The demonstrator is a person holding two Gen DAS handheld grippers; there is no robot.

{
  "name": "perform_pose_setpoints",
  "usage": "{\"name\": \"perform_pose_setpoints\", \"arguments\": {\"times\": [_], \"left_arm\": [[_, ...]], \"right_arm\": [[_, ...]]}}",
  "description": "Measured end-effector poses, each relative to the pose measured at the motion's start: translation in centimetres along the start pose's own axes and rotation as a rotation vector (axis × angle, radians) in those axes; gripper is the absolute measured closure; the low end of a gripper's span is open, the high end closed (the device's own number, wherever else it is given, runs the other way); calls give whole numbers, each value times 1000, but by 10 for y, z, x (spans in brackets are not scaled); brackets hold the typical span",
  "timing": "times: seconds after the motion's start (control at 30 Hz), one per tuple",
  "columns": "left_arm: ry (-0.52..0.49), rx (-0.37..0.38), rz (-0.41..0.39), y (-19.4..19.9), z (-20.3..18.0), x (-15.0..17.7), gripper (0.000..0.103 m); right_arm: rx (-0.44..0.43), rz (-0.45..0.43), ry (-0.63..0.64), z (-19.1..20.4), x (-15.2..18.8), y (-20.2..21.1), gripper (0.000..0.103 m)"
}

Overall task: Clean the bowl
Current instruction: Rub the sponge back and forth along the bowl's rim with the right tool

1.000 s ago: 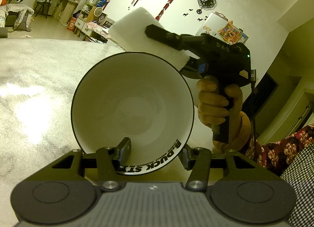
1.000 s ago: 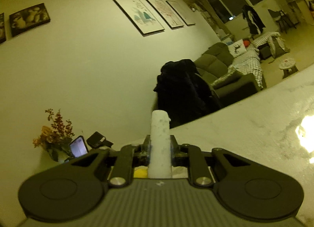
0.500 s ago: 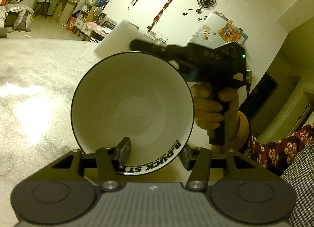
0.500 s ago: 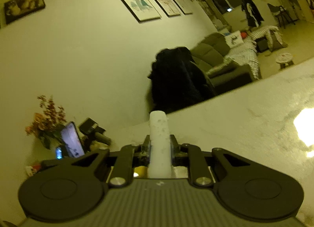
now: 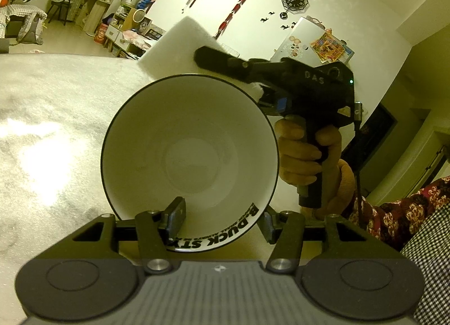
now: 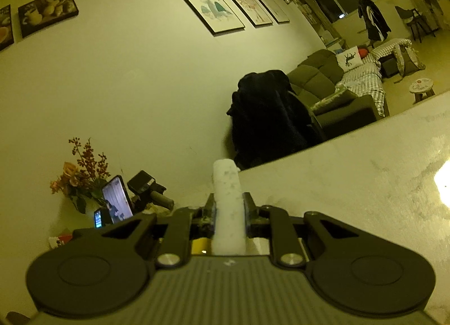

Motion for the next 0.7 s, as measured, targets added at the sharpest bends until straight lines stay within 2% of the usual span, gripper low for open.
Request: {"name": "perform_pose_setpoints", "arguments": {"times": [0.27, 0.4, 0.7], "left_arm": [[-30, 44, -46, 4, -10, -3, 47], [-36, 40, -51, 5, -12, -6, 47], [-82, 17, 22, -3, -13, 3, 47]], "right_arm": [[-7, 13, 19, 4, 2, -2, 84], [-17, 17, 30, 7, 2, -1, 84], [-90, 16, 39, 16, 0, 4, 83]]}}
Point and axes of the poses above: each gripper's, at about its wrist camera, not at the fingertips, and y roughly against the way its jaws point, z to its left, x to its underside, the point moved 8 cm from there along -y, roughly the way its jaws point, and after that the axes turned 11 degrees about y, right-handed, at the moved point
